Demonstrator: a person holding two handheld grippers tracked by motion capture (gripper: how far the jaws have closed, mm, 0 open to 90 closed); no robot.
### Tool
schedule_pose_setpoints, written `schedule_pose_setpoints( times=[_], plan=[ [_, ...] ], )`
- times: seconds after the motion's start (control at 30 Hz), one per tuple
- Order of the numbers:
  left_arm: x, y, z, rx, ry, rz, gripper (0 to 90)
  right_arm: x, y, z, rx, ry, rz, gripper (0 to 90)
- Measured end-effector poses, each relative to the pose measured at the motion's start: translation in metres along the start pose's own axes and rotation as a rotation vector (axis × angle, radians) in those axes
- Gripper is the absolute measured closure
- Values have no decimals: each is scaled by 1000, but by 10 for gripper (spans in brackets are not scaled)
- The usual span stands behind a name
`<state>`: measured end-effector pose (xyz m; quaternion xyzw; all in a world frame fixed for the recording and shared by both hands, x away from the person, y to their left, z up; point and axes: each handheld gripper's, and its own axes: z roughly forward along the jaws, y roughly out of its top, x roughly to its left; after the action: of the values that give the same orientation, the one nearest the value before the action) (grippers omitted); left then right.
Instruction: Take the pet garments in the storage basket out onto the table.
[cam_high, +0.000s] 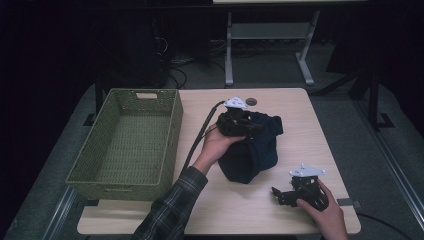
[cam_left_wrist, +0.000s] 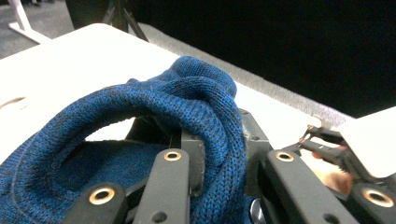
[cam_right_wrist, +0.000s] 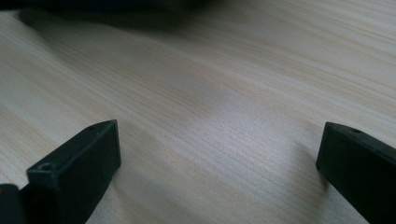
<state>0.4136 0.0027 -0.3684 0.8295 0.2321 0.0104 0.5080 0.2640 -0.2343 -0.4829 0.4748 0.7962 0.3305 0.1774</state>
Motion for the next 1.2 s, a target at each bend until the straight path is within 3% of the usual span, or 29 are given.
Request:
schedule_pose_setpoints(
  times=[0.27, 0.47, 0.67, 0.87, 1.07, 1.2],
  plan=[
    [7, -20, 38, 83, 17, -20, 752, 0, 0, 0, 4, 0, 5, 0],
    [13, -32, 48, 115, 33, -36, 681, 0, 0, 0, 0, -1, -2, 0],
    [12, -28, 38, 134, 44, -18, 476, 0, 0, 0, 1, -1, -2, 0],
    [7, -22, 20, 110, 67, 2, 312, 0, 0, 0, 4, 0, 5, 0],
    [2, -20, 3, 128, 91, 27, 173, 0, 0, 0, 5, -1, 3, 0],
    [-1, -22, -10, 133, 117, 46, 139, 0, 0, 0, 0, -1, -3, 0]
  ],
)
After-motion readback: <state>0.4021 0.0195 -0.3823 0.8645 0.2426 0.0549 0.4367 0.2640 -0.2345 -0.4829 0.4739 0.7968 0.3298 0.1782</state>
